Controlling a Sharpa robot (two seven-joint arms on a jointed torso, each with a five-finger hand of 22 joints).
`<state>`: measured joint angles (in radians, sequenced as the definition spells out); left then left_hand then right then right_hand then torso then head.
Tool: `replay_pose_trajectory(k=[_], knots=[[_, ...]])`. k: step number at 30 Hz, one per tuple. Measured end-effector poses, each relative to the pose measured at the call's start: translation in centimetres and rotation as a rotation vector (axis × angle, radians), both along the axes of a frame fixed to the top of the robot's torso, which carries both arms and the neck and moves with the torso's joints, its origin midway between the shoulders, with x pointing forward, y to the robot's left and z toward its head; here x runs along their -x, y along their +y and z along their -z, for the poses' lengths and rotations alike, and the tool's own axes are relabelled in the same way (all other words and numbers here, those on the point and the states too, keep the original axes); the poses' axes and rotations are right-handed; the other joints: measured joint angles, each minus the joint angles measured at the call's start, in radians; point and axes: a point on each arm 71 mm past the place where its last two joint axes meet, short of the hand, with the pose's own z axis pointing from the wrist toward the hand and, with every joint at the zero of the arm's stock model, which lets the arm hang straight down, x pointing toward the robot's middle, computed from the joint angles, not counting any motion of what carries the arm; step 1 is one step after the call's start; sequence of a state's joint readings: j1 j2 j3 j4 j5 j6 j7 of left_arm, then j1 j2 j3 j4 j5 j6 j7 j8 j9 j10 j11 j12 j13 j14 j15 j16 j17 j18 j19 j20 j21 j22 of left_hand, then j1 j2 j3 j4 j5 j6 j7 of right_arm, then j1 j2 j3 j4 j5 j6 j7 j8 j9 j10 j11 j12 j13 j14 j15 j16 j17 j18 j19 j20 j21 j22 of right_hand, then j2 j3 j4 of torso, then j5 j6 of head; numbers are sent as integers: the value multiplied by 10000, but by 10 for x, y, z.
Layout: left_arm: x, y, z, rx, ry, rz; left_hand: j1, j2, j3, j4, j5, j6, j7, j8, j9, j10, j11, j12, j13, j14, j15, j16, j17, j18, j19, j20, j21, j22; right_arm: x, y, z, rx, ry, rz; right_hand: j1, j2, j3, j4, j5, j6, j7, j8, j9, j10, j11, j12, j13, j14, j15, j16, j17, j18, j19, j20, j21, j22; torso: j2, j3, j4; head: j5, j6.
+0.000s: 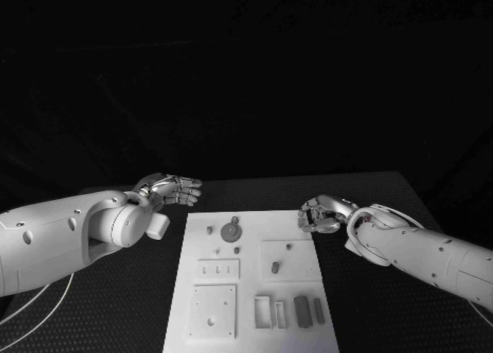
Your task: Assemble the parts on the task board
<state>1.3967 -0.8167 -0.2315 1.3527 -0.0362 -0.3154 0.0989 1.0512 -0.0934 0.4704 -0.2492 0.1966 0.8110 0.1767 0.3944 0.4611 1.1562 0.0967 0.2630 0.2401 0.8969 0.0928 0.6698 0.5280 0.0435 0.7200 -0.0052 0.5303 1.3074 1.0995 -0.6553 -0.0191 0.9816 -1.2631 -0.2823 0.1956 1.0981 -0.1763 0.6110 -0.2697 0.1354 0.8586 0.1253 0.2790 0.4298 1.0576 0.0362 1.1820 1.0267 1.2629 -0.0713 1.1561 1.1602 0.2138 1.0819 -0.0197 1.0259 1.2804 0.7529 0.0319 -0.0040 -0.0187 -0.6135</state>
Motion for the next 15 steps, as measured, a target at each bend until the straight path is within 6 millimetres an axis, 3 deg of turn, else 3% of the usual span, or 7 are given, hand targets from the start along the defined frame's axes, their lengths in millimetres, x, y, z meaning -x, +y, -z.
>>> replay_pose_trajectory(k=[15], knots=[[0, 0, 0, -1, 4, 17, 0, 0, 0, 0, 0, 0, 0, 0, 9, 0, 0, 0, 8, 0, 0, 0, 1, 0, 0, 0, 0, 7, 1, 6, 8, 89, 93, -67, 39, 39, 200, 76, -164, 56, -56, 221, 70, 57, -66, 11, -63, 21, -95, 0, 9, 2, 1, 1, 0, 12, -7, -9, 6, -6, -15]])
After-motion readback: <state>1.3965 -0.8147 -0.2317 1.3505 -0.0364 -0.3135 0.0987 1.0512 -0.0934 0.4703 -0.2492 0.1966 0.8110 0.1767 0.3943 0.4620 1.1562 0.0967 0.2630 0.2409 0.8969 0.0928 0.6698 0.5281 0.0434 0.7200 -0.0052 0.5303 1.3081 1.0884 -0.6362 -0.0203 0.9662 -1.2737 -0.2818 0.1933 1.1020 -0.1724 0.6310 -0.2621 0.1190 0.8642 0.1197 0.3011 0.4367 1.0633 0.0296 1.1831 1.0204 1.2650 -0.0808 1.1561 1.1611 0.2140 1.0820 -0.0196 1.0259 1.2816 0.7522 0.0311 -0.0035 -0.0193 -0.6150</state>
